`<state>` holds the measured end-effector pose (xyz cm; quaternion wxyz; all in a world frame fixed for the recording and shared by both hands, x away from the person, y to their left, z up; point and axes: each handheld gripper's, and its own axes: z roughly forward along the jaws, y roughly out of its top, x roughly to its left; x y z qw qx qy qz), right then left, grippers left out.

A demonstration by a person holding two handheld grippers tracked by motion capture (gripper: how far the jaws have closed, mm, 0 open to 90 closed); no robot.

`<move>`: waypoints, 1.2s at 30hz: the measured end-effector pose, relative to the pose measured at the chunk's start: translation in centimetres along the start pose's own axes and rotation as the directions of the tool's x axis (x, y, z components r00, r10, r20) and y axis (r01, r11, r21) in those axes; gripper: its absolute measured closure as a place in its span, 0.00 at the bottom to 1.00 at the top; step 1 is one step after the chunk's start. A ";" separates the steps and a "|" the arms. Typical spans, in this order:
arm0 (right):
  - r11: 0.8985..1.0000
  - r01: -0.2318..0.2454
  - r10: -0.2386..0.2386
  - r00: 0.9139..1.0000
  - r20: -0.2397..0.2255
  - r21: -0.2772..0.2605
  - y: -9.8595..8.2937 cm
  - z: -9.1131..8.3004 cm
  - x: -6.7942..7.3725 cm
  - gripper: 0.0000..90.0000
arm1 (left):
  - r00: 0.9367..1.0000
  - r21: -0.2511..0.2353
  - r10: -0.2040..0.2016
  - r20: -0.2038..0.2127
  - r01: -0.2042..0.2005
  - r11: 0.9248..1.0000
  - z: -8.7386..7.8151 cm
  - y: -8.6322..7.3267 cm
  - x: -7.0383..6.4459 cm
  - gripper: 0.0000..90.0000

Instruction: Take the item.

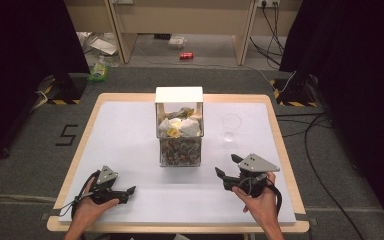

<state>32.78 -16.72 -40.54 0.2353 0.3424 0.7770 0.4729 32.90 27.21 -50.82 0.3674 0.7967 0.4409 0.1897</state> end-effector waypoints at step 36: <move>0.988 0.052 -0.058 0.998 -0.038 -0.144 6.7 -0.1 1.5 0.47 | 1.000 -0.001 0.000 0.000 0.000 1.000 0.0 0.0 0.0 0.13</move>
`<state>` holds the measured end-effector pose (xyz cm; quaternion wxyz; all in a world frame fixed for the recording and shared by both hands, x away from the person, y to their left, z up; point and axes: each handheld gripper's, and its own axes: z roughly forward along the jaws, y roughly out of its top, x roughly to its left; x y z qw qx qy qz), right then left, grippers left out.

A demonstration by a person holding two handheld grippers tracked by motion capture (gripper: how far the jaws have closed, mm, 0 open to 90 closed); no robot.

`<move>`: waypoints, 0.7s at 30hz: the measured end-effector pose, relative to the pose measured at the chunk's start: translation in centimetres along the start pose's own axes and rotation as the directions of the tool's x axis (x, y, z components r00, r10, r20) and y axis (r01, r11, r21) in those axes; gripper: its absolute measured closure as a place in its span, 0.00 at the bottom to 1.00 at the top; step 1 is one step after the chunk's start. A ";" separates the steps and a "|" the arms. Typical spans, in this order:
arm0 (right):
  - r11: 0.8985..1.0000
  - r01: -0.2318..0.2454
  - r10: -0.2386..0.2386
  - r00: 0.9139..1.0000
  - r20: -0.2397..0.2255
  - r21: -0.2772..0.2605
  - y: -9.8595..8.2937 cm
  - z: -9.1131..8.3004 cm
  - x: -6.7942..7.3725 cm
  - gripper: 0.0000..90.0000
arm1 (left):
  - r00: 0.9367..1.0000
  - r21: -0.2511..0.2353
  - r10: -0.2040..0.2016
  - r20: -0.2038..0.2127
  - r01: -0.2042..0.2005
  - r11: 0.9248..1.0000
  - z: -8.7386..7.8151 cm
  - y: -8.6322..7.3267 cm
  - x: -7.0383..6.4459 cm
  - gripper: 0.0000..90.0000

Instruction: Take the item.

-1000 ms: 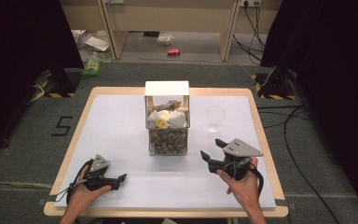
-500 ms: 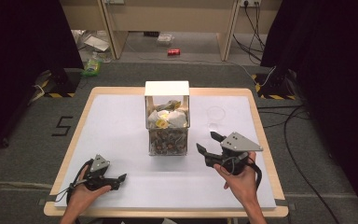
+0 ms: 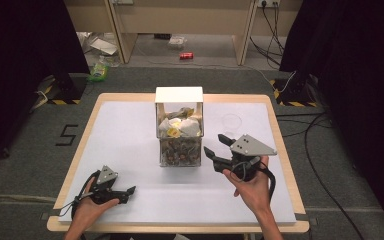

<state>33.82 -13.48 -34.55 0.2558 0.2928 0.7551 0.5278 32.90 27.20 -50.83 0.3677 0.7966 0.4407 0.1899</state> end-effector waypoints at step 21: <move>0.999 0.023 -0.025 0.997 -0.074 -0.034 3.1 2.9 1.9 0.52 | 1.000 0.000 0.000 0.000 0.000 1.000 0.0 0.0 0.0 0.13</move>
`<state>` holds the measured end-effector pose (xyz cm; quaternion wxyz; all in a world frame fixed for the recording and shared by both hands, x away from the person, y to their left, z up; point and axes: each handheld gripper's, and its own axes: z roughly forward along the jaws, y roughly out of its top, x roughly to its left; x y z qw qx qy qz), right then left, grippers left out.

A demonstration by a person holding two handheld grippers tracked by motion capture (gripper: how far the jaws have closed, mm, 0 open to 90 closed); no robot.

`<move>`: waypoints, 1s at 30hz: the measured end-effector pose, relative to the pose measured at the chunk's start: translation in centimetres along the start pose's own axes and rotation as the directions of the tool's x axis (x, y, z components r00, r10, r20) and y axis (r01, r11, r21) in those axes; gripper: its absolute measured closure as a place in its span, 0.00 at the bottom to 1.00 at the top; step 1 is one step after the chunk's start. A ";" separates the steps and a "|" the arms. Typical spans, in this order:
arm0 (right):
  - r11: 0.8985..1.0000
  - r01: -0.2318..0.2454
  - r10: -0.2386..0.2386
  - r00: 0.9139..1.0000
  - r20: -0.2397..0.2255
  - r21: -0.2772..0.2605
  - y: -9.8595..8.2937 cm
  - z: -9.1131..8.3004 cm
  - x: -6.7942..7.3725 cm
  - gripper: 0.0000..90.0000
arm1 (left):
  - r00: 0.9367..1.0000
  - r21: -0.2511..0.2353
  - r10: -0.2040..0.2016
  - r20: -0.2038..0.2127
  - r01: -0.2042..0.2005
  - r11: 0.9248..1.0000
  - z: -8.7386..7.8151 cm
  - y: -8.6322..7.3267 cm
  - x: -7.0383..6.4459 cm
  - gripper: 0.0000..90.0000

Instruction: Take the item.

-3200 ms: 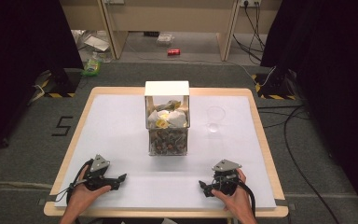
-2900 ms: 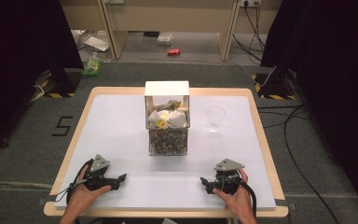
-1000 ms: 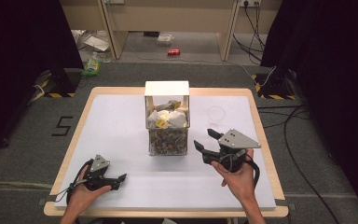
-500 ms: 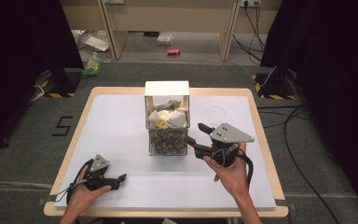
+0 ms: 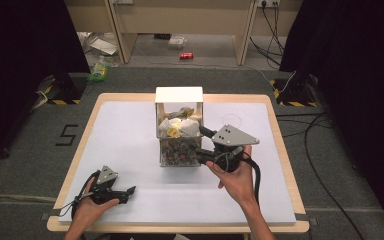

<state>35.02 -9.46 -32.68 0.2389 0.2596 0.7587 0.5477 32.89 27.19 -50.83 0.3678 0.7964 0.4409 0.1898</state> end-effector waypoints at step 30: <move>0.999 0.040 -0.039 0.999 -0.028 0.030 1.9 5.4 1.0 0.57 | 1.000 0.000 0.001 0.000 -0.001 1.000 0.0 0.0 0.0 0.13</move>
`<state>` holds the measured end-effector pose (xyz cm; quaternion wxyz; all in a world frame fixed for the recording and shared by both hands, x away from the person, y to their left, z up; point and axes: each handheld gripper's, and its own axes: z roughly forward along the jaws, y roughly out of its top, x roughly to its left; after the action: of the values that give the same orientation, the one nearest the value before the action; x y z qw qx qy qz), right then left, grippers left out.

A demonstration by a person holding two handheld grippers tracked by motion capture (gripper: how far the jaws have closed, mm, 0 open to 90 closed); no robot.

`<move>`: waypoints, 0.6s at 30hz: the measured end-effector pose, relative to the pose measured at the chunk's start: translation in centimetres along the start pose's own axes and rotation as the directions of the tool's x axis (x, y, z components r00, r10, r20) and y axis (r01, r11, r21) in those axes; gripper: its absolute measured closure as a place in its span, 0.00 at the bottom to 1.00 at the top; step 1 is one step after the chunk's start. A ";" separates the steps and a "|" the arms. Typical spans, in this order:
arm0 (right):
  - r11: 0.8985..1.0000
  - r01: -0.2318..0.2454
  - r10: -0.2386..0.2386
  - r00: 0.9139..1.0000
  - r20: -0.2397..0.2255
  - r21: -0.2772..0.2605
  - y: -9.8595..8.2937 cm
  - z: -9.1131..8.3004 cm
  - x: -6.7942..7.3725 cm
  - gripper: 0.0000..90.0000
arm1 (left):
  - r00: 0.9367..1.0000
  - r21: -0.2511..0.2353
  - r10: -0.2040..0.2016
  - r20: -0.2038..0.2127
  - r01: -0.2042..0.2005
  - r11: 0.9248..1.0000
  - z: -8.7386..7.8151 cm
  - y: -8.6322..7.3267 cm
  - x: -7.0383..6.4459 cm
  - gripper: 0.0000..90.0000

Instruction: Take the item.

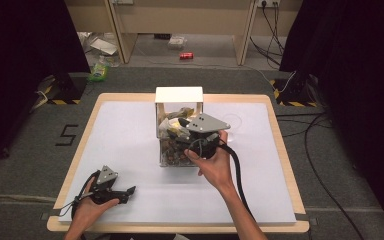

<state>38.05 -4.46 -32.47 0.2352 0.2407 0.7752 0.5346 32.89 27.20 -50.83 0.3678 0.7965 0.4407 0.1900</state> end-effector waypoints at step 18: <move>0.999 -0.018 0.018 1.000 0.011 0.034 0.1 2.6 0.4 0.61 | 1.000 0.000 0.000 -0.001 0.000 1.000 0.0 0.0 0.0 0.13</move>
<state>39.37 -2.35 -33.27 0.2306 0.2546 0.7806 0.5221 32.89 27.20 -50.83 0.3677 0.7964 0.4407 0.1904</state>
